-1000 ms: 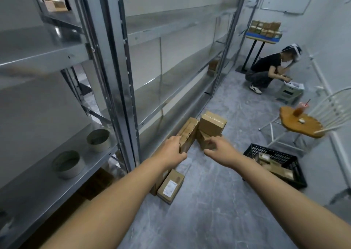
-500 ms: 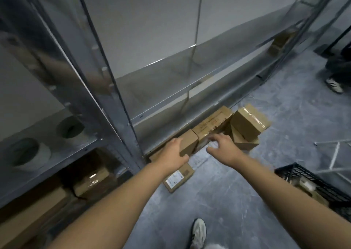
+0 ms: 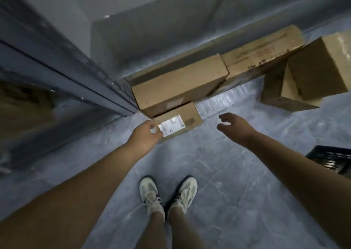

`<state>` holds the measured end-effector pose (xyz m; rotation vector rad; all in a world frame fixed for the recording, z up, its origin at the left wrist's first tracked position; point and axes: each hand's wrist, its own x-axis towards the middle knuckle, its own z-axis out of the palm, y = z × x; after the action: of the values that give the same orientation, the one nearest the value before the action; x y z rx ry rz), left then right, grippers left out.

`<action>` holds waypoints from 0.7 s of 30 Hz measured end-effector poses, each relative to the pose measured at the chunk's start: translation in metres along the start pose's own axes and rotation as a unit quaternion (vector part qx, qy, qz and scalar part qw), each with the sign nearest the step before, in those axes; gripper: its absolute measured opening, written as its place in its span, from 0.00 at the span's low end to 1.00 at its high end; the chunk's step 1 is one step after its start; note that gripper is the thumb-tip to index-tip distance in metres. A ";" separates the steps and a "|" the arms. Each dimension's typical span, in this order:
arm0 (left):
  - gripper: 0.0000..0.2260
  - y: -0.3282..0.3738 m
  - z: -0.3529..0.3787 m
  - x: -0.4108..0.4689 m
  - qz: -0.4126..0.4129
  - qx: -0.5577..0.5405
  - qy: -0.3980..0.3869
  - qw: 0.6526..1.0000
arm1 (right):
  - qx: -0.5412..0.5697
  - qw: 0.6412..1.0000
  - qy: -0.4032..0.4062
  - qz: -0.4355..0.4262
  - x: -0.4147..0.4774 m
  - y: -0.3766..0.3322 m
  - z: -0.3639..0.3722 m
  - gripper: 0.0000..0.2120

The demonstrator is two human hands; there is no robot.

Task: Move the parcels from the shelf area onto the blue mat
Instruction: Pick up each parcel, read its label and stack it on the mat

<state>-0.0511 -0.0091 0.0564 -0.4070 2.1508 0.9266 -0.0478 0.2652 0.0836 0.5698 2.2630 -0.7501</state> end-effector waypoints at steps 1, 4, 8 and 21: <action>0.23 -0.021 0.016 0.022 -0.015 0.003 0.001 1.000 | -0.008 1.000 -0.006 -0.001 0.025 0.010 0.021 0.24; 0.23 -0.072 0.057 0.088 -0.051 -0.005 0.011 0.999 | -0.025 1.000 -0.017 -0.005 0.100 0.036 0.078 0.27; 0.25 -0.116 0.095 0.171 -0.098 -0.043 0.054 0.993 | -0.013 1.000 -0.009 0.002 0.189 0.060 0.132 0.30; 0.06 -0.135 0.123 0.179 -0.163 -0.295 0.010 0.942 | 0.165 0.984 0.025 0.064 0.205 0.064 0.182 0.16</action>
<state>-0.0357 -0.0125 -0.1985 -1.0338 1.7101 1.3585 -0.0647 0.2324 -0.1954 0.8895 2.1358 -1.0633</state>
